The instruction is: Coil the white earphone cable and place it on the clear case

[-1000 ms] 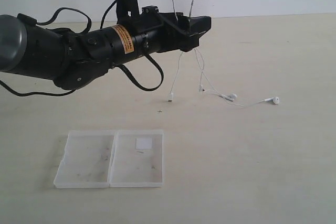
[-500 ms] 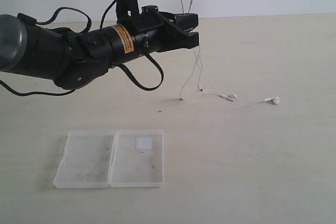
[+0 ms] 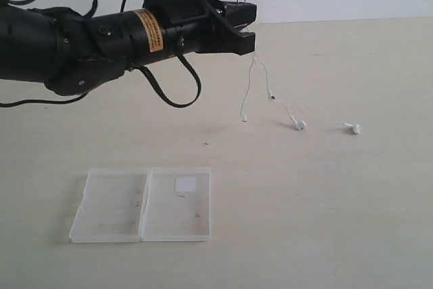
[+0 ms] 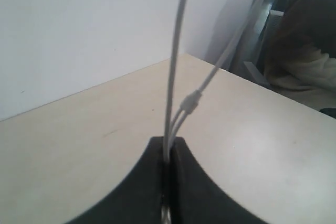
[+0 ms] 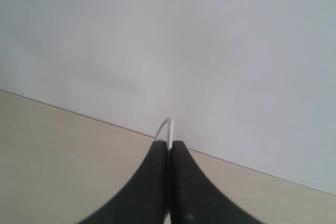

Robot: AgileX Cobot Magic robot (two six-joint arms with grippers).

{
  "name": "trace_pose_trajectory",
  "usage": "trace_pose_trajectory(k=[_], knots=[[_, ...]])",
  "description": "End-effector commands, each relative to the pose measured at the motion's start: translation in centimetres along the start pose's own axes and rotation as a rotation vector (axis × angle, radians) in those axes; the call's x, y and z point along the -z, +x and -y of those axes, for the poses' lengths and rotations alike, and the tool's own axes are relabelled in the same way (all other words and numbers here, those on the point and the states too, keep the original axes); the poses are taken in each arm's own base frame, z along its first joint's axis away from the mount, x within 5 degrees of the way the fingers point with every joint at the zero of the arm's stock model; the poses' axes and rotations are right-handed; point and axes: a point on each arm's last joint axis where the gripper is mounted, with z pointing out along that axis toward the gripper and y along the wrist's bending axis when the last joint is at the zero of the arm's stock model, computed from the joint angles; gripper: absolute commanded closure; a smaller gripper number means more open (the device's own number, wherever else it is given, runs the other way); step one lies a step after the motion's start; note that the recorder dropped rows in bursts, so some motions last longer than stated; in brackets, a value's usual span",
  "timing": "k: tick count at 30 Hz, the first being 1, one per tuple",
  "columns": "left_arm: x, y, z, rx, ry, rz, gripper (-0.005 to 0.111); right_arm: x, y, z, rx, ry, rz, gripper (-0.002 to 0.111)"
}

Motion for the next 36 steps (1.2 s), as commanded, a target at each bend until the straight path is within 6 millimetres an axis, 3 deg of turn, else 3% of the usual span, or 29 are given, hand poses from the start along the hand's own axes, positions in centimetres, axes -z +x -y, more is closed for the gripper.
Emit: trace_pose_trajectory(k=[1, 9, 14, 16, 21, 22, 26, 31, 36], knots=[[1.2, -2.0, 0.6, -0.036, 0.015, -0.018, 0.107, 1.5, -0.2, 1.9, -0.004, 0.063, -0.003, 0.108], [3.7, -4.4, -0.6, -0.019, 0.037, -0.042, 0.107, 3.8, -0.2, 5.4, -0.029, 0.093, 0.017, 0.108], [5.8, -6.5, -0.7, -0.045, 0.020, -0.042, 0.107, 4.0, 2.3, 7.9, -0.069, 0.124, 0.030, 0.108], [6.2, -7.1, -0.5, -0.044, 0.012, -0.036, 0.107, 3.4, 4.4, 8.1, -0.103, 0.090, 0.061, 0.108], [6.6, -7.3, -0.4, -0.043, 0.001, -0.055, 0.107, 0.1, 12.2, 7.3, -0.167, 0.028, 0.081, 0.108], [6.6, -7.3, -0.3, -0.046, 0.002, -0.056, 0.107, -0.7, 14.5, 7.2, -0.169, 0.030, 0.043, 0.108], [6.9, -7.6, -0.2, -0.063, 0.004, -0.053, 0.107, -2.1, 20.5, 6.6, -0.259, 0.003, 0.020, 0.108], [7.1, -7.8, -0.1, -0.066, -0.004, -0.049, 0.107, -3.0, 24.6, 6.1, -0.251, -0.018, -0.076, 0.108], [7.6, -8.6, 0.2, -0.043, -0.003, -0.026, 0.107, -3.2, 27.1, 5.8, -0.207, -0.035, -0.167, 0.108]])
